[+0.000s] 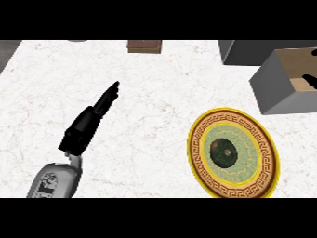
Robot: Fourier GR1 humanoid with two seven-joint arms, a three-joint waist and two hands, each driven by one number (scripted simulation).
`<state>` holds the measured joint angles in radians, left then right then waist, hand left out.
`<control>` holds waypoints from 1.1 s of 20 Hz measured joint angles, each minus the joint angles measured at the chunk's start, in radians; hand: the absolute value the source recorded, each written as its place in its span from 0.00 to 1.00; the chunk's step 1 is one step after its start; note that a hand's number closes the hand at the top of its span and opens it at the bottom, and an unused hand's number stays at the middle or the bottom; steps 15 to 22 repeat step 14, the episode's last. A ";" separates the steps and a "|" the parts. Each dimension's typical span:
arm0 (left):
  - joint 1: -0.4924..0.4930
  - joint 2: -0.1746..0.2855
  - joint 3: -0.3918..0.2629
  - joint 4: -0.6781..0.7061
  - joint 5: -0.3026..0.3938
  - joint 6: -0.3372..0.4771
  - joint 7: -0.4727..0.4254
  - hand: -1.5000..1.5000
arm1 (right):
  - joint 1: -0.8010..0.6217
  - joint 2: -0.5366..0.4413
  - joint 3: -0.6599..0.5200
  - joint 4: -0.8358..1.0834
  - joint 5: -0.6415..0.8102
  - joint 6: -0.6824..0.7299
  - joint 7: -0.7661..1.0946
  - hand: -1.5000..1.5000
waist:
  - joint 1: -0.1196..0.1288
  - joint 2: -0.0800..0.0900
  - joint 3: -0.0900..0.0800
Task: Pick the cupcake from the plate and place it in the cardboard box
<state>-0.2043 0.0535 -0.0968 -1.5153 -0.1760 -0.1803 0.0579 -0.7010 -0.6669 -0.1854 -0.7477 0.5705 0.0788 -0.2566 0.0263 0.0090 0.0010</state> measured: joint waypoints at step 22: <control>0.001 0.002 0.010 -0.025 0.008 -0.006 0.023 0.50 | -0.124 -0.014 -0.306 0.310 -0.286 0.070 -0.223 0.00 | -0.002 0.001 0.002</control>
